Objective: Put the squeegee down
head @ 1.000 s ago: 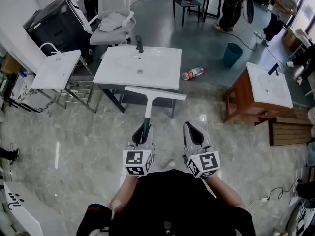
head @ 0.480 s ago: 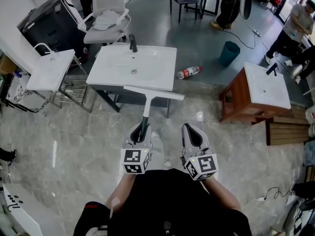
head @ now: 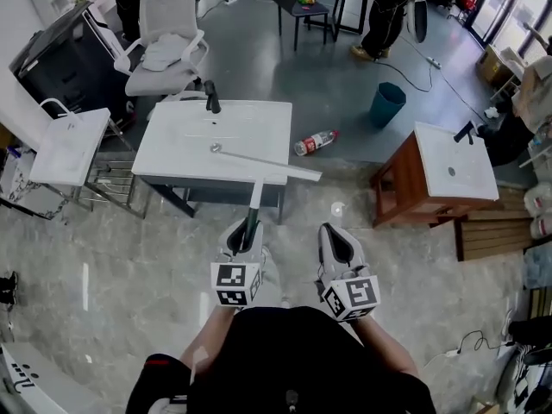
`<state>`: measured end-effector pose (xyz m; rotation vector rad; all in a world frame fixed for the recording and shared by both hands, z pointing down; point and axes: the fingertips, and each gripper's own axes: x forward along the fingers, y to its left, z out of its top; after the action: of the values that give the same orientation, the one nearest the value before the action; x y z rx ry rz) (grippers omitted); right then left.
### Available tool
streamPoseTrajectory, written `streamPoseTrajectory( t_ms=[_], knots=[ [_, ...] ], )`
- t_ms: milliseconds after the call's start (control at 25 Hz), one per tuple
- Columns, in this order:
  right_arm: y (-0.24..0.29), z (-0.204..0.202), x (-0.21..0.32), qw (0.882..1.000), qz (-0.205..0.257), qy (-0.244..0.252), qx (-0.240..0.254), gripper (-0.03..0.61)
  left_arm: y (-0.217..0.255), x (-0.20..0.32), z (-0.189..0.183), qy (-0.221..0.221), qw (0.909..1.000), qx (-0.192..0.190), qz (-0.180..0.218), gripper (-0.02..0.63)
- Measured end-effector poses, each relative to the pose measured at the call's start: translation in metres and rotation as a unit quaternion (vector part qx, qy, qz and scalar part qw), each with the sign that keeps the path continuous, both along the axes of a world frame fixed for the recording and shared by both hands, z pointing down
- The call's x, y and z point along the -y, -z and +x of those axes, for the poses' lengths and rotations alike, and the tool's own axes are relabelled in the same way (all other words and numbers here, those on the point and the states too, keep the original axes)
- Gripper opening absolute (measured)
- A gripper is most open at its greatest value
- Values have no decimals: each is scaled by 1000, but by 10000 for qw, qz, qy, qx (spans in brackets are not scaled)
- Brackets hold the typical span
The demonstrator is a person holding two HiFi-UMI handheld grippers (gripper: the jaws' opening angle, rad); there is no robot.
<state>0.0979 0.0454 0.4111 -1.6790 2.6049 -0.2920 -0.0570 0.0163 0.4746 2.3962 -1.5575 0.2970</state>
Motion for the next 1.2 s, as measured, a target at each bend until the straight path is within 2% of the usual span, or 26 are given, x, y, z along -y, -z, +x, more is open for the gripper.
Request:
streamPoseTrajectory(
  t_ms=[560,960,1200],
  knots=[
    [-12,-7,130,9996,-246,-85,-59,2,-22,134,-4,-107,9996,63,-271,106],
    [-4,-33,212,9998,-103,-55,-133,2,-22,220,-10,-205,9996,36,-183,106],
    [-4,-40,239,9998,-69,-33,-202,2,-27,252,-9,-253,9994,97,-227,106]
  ],
)
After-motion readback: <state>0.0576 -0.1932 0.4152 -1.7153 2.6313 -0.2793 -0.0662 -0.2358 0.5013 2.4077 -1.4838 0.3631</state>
